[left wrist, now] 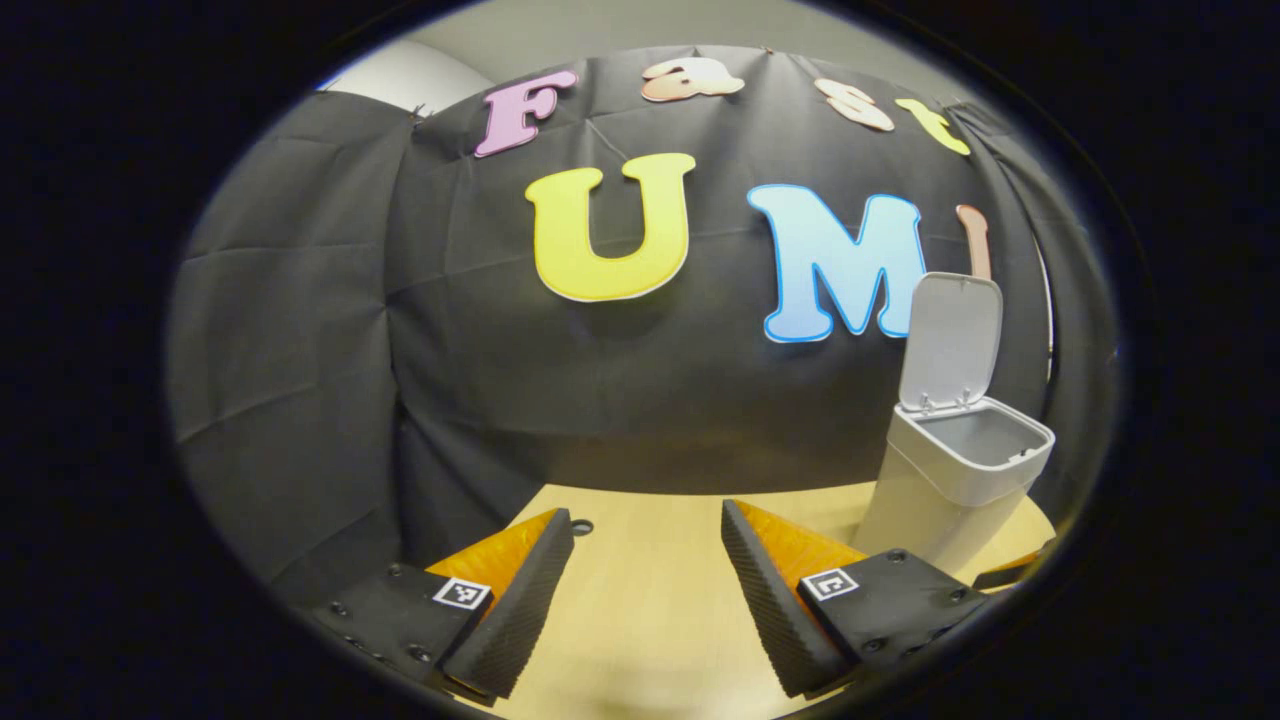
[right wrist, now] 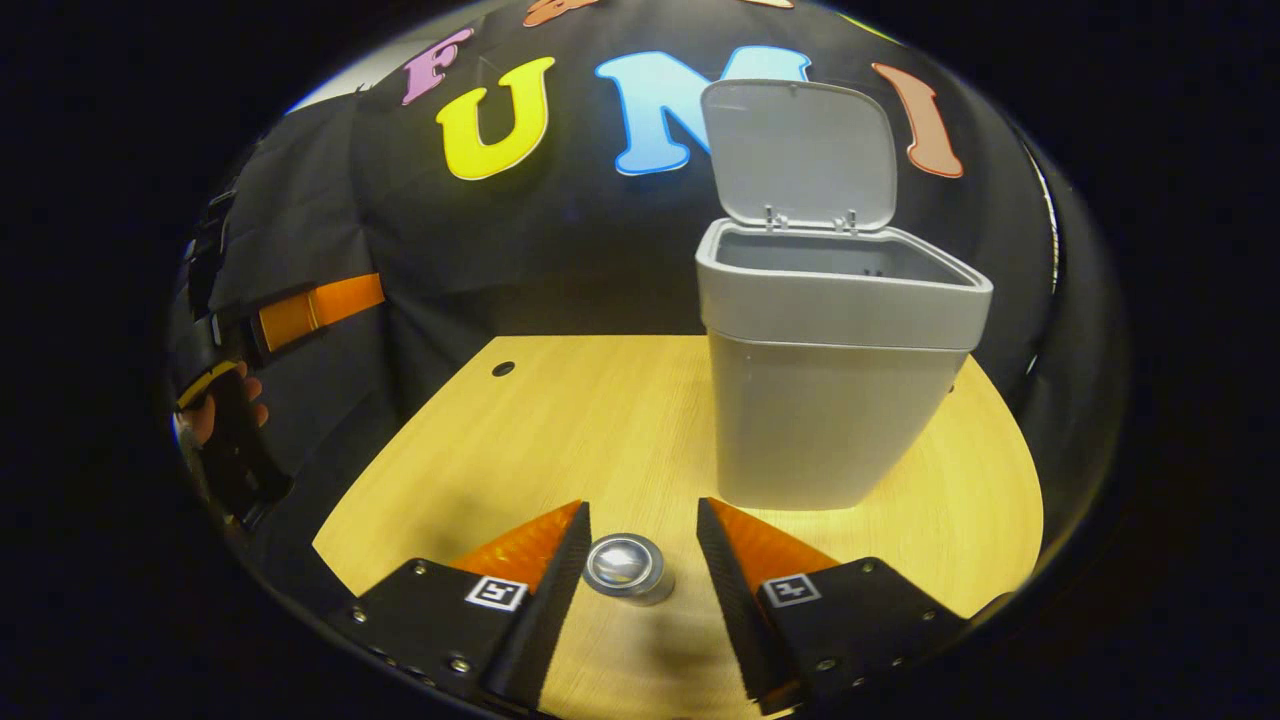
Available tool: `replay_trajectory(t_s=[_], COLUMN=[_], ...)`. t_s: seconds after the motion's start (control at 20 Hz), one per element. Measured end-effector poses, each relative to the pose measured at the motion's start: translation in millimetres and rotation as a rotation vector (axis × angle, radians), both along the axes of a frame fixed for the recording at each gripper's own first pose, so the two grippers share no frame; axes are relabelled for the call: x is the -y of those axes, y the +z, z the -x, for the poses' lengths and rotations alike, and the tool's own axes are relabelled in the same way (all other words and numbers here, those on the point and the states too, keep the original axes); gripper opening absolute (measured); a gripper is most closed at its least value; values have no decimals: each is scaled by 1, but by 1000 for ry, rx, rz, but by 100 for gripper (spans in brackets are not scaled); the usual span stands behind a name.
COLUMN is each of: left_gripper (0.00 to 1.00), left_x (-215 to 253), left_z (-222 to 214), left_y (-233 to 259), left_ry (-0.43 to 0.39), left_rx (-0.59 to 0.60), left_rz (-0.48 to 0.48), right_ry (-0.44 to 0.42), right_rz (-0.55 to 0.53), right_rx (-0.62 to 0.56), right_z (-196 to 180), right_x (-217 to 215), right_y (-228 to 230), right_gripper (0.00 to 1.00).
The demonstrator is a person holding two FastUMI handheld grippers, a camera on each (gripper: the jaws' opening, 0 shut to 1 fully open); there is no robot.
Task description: Press the lid of the desktop garbage bin to open it, pick up the crumpled paper on the desktop and throw it into the bin, then pick up the pop can on the desktop and drop it into the bin, and finally close the garbage bin lid.
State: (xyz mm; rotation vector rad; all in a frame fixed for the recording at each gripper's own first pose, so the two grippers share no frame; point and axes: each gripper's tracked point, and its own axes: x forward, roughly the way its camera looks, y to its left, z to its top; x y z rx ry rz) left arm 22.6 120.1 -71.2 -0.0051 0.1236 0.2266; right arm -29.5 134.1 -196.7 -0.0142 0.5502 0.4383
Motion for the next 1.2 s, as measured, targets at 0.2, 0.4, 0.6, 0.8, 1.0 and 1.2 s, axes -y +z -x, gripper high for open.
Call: replay_trajectory(t_s=[0.2,0.4,0.6,0.8,1.0,1.2], left_gripper=[97,100,97,100,94,97], left_x=[-7,-11,-18,-27,-31,-35], left_z=[8,15,20,22,23,23], left_y=[3,4,-1,-11,-19,-22], left_ry=[15,20,39,63,82,100], left_rx=[8,17,19,6,-8,-18], left_rz=[-10,-3,17,42,65,61], right_ry=[31,33,35,46,73,91], right_rz=[49,94,125,174,199,242], right_rx=[-38,-71,-122,-151,-203,-239], right_z=[-1,-4,-4,-6,-7,-4], right_x=[-11,-15,-17,-18,-24,-23], right_y=[-18,-35,-56,-74,-89,-101], right_gripper=[100,100,99,100,100,100])
